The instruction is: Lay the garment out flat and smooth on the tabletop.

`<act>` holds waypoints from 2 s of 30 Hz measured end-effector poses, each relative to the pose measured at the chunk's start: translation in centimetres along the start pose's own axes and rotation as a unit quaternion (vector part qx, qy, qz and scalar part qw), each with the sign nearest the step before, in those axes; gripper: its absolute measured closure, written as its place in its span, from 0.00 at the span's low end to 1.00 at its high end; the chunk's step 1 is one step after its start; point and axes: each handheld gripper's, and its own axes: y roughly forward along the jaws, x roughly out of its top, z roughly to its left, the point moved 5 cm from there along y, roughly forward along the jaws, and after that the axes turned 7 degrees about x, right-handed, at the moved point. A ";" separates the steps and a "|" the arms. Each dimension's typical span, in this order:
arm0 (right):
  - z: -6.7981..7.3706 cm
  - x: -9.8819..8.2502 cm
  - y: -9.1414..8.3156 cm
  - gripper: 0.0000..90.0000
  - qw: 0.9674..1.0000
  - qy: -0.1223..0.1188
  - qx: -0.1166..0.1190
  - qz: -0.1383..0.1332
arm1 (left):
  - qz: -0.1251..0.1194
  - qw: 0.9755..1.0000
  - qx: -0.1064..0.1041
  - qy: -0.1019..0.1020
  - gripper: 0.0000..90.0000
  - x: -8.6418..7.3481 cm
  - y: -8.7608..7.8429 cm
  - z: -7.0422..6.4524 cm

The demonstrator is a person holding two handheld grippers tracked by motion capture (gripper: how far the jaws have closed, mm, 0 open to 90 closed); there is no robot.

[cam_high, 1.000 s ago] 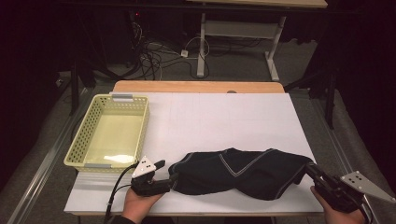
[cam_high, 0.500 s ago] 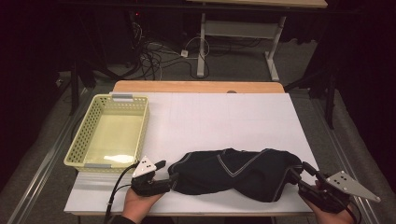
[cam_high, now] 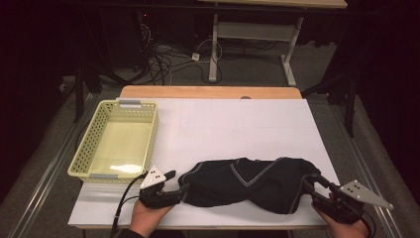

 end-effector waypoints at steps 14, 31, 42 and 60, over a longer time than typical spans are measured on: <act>-0.5 -0.3 3.3 0.92 1.000 -0.004 0.011 0.013 | 0.005 1.000 0.005 0.008 0.31 0.0 0.1 -0.1; 2.0 4.2 -4.6 0.95 0.994 -0.063 -0.001 -0.094 | 0.015 0.999 -0.034 0.005 0.29 0.5 0.5 -1.0; 4.0 7.6 -9.1 0.95 0.980 -0.098 -0.013 -0.175 | 0.069 0.996 -0.054 -0.017 0.31 2.1 3.7 -2.1; 3.1 4.5 -5.1 0.95 0.993 -0.063 0.004 -0.104 | 0.042 0.997 -0.040 0.046 0.83 2.4 1.8 -3.5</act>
